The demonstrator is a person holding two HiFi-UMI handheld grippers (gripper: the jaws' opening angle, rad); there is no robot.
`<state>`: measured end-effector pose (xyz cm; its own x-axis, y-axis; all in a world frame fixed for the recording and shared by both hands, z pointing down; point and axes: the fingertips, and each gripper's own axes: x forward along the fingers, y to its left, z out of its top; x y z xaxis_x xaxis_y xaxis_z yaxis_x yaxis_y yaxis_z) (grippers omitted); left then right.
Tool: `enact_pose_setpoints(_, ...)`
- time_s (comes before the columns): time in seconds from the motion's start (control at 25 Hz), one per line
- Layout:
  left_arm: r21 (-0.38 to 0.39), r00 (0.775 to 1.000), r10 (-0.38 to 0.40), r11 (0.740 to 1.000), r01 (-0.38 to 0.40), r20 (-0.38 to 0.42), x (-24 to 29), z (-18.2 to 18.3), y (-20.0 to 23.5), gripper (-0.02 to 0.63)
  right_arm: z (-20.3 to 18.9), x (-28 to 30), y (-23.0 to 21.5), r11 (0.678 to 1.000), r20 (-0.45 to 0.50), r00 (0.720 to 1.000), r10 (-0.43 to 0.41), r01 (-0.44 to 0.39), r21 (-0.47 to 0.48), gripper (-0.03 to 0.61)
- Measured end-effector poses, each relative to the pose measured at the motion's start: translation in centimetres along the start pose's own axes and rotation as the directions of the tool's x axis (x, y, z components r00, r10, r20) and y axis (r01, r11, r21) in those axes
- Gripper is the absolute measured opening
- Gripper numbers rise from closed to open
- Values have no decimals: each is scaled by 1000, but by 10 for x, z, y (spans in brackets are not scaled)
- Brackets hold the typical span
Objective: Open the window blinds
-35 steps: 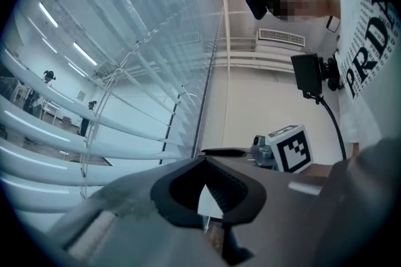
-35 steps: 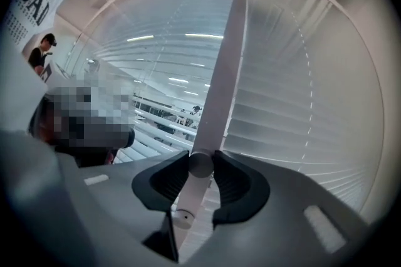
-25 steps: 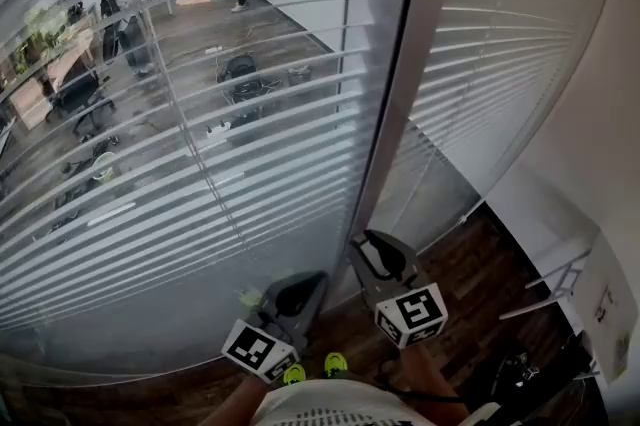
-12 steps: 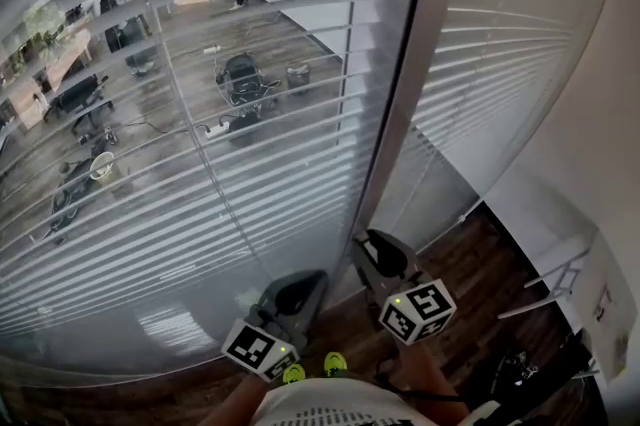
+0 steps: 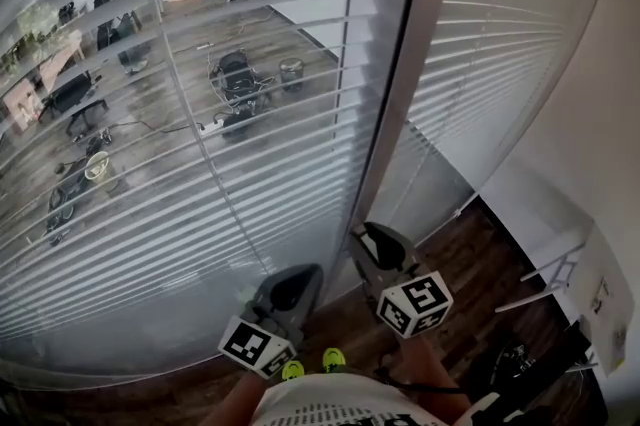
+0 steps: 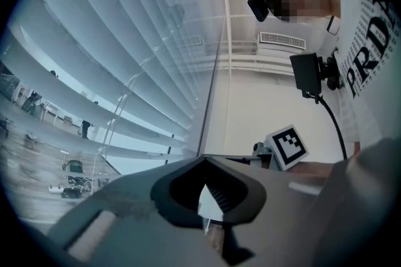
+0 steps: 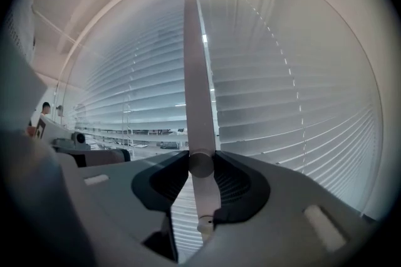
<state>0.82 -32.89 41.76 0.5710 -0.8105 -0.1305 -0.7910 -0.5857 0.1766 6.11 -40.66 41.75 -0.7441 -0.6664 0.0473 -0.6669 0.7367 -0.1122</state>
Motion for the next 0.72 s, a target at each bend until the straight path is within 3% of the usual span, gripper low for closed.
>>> enact_pose_setpoints(0.72,-20,1000,17,1000,-17,3,0,0,10,-8,1,3,-8,1000,-7,1000,-17,17,1,130)
